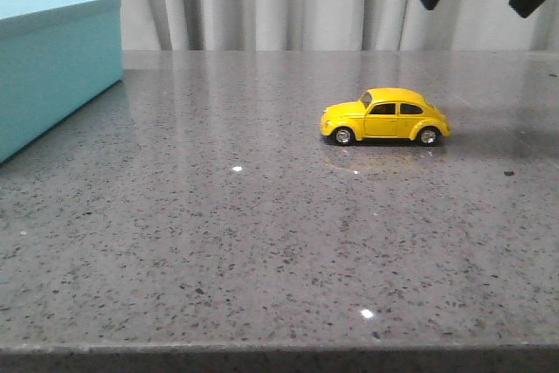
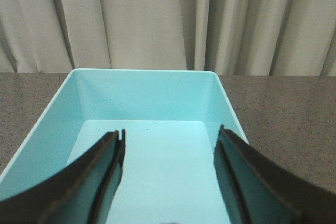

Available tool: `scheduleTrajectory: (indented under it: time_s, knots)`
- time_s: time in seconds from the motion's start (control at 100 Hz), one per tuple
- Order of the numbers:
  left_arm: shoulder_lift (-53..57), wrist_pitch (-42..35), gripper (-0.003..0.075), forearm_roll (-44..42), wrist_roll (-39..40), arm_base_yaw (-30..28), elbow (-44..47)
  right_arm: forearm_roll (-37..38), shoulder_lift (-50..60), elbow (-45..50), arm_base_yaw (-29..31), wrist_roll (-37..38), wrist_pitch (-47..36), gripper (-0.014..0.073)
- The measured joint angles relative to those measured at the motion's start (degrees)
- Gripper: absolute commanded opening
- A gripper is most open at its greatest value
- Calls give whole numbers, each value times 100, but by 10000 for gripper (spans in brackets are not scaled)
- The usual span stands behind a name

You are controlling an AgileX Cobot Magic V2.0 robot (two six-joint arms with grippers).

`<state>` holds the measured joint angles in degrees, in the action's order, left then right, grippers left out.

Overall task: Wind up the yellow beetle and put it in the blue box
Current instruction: 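Lower the right gripper over the yellow Beetle and grip it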

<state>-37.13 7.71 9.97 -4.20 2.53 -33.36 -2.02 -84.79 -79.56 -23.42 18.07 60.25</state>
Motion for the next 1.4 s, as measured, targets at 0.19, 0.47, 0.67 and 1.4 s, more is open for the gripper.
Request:
scheduleTrajectory:
  time_s: [0.19, 0.47, 0.67, 1.4]
  knots:
    - [0, 0, 368, 0, 0, 0, 0, 0, -728, -649, -250, 521, 310, 571]
    - [0, 0, 368, 0, 0, 0, 0, -23, -1392, -924, -349, 1020, 440, 569]
    - [0, 0, 368, 0, 0, 0, 0, -23, -1595, -936, -349, 1074, 485, 569]
    - [0, 12, 368, 0, 0, 0, 0, 1, -1965, -988, -349, 1198, 441, 569]
